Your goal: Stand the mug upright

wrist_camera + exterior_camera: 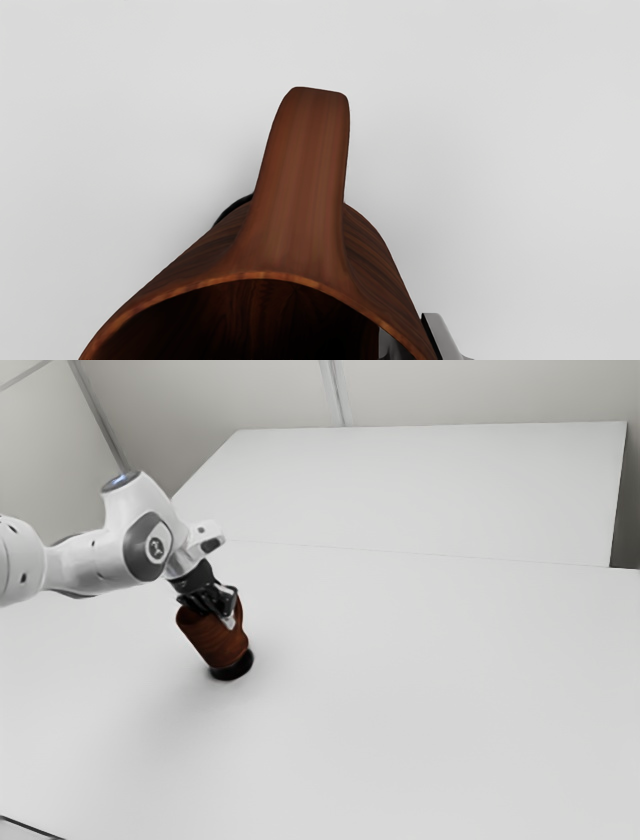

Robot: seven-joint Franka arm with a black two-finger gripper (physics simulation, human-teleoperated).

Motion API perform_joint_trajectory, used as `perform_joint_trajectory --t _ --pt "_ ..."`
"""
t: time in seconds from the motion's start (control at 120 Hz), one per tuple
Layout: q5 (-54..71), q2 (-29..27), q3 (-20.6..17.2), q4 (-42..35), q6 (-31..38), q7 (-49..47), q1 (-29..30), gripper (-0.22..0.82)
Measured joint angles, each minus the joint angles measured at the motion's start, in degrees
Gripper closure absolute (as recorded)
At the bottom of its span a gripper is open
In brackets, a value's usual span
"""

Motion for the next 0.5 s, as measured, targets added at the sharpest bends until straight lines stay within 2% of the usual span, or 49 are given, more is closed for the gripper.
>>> perform_joint_trajectory --t 0.183,0.467,0.5 --pt "0.4 0.4 0.0 -1.4 3.7 -1.3 -1.0 0.76" --pt "0.7 2.8 0.0 -1.3 5.8 -3.0 -1.4 0.76" --pt "0.6 2.9 0.0 -1.3 5.9 -3.0 -1.4 0.69"
